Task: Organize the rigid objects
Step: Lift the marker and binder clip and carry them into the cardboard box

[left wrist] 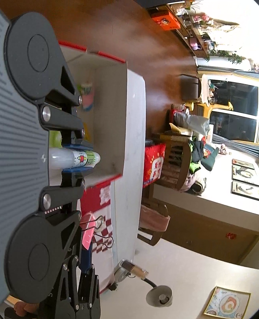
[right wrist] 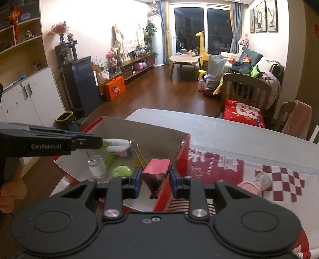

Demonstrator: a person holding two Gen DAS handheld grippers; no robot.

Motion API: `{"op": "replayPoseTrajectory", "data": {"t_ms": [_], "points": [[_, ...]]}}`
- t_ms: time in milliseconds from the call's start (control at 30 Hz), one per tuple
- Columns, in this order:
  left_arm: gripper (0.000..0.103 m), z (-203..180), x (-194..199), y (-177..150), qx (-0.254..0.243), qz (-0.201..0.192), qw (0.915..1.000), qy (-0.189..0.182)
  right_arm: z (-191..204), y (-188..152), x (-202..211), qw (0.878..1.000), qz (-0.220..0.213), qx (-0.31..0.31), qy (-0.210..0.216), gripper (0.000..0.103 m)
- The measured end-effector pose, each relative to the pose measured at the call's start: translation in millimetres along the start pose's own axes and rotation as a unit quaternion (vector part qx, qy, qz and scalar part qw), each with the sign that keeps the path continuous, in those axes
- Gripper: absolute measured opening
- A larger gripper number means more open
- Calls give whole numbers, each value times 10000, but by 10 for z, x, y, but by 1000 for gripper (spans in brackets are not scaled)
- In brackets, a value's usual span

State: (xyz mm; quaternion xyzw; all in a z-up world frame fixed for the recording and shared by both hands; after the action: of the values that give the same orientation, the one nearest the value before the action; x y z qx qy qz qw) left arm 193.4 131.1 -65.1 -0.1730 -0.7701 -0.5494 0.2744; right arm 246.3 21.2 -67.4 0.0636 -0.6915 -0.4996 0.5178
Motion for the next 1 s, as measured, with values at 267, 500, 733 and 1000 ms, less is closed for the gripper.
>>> {"op": "replayPoseTrajectory", "data": {"t_ms": [267,500,733,1000], "points": [[17,459,-137,82,-78,71,9999,98,240,25,-427,9985,321,381,-217,28],[17,731,-477,90,-191,233,9991,281,344,8,-795,9953,594,659,-387,28],[17,843,-824,77,-268,474,9980,317,416,-96,-1097,9911,993,789,-413,28],[17,793,-1142,39,-485,773,9952,358,433,-178,-1250,9888,1289,658,-366,28]]}}
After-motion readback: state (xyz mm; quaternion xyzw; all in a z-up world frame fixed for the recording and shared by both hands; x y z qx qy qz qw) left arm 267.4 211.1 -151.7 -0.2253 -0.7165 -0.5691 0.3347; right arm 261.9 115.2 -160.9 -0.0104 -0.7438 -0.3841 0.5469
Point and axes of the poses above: each gripper's, at about its wrist camera, not at the fingertips, and x roughly against the way its jaws point, z to its left, y to its top, the point moved 10 cm from there along -x, roughly the way its jaws point, and after that the axes turned 3 degrees about x, right-handed, at the moved point
